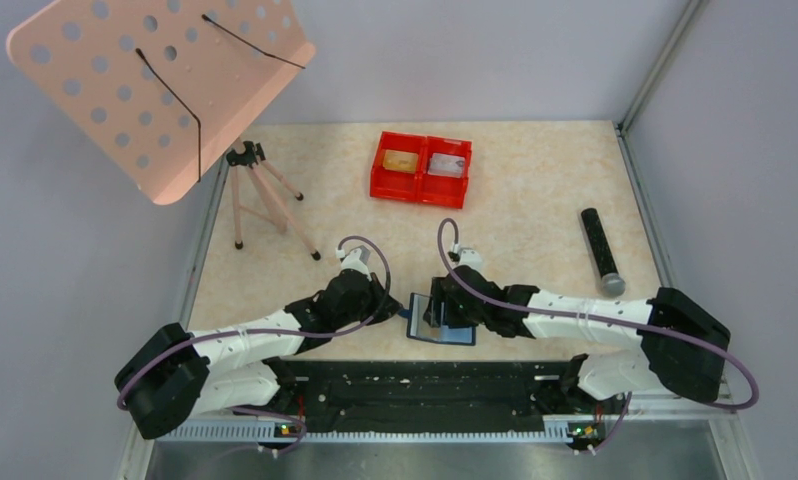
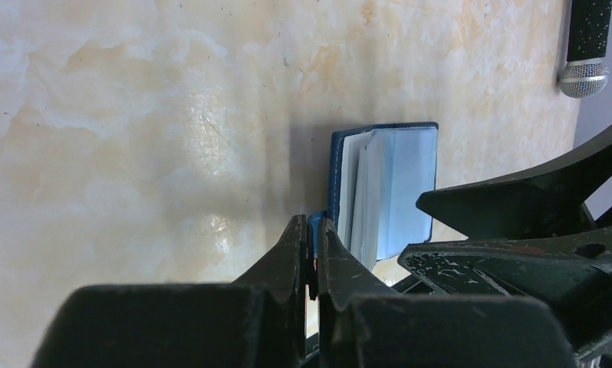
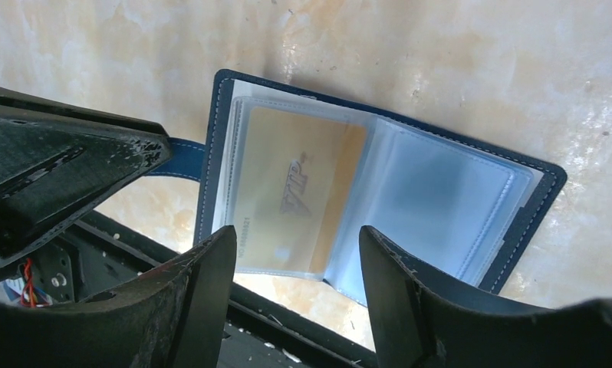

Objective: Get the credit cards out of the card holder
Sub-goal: Remove the credit card from the card holder.

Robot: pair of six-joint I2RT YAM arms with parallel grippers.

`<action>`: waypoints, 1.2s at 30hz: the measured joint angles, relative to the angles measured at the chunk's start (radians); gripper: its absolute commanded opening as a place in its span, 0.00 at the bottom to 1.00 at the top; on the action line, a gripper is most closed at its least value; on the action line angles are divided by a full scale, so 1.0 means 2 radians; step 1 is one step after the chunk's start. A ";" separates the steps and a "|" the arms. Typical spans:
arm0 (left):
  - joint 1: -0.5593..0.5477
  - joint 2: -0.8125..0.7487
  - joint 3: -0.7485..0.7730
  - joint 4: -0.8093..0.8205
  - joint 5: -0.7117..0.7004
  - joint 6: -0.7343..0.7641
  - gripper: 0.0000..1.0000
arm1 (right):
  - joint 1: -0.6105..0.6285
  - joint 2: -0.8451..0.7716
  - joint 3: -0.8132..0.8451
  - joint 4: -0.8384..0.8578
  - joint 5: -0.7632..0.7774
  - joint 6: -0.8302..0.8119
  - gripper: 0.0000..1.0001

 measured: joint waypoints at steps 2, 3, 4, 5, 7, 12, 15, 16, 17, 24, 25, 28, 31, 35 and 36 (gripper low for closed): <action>0.000 0.000 0.000 0.000 0.001 0.000 0.00 | 0.000 0.010 0.000 0.004 -0.003 0.000 0.62; 0.000 0.000 0.000 0.000 0.001 0.000 0.00 | 0.000 0.015 0.000 0.006 -0.004 0.001 0.63; 0.000 0.000 0.000 0.000 0.001 0.000 0.00 | 0.001 0.019 0.000 0.007 -0.005 0.001 0.63; 0.000 0.000 0.000 0.000 0.001 0.000 0.00 | 0.001 0.023 0.000 0.009 -0.006 0.002 0.63; 0.000 0.000 0.000 0.000 0.001 0.000 0.00 | 0.004 0.032 0.000 0.013 -0.007 0.004 0.64; 0.000 0.000 0.000 0.000 0.001 0.000 0.00 | 0.009 0.050 0.006 0.018 -0.009 0.006 0.65; 0.000 0.000 0.000 0.000 0.001 0.000 0.00 | 0.011 0.057 0.016 0.020 -0.011 0.006 0.66; 0.000 0.000 0.000 0.000 0.001 0.000 0.00 | 0.012 0.059 0.019 0.021 -0.012 0.006 0.66; 0.000 0.000 0.000 0.000 0.001 0.000 0.00 | 0.013 0.061 0.021 0.022 -0.012 0.006 0.66; 0.000 0.000 0.000 0.000 0.001 0.000 0.00 | 0.017 0.076 0.027 0.024 -0.011 0.006 0.63; 0.000 -0.001 0.000 0.000 0.001 0.000 0.00 | 0.017 0.077 0.027 0.024 -0.011 0.006 0.63; 0.000 -0.005 0.000 0.000 0.001 0.000 0.00 | 0.017 0.077 0.027 0.023 -0.010 0.008 0.63; 0.000 -0.006 0.000 0.000 0.001 0.000 0.00 | 0.017 0.077 0.027 0.023 -0.010 0.009 0.64; 0.000 -0.006 0.000 0.000 0.001 0.000 0.00 | 0.017 0.076 0.027 0.020 -0.009 0.009 0.64; 0.000 -0.006 0.000 0.000 0.001 0.000 0.00 | 0.017 0.075 0.027 0.018 -0.008 0.009 0.64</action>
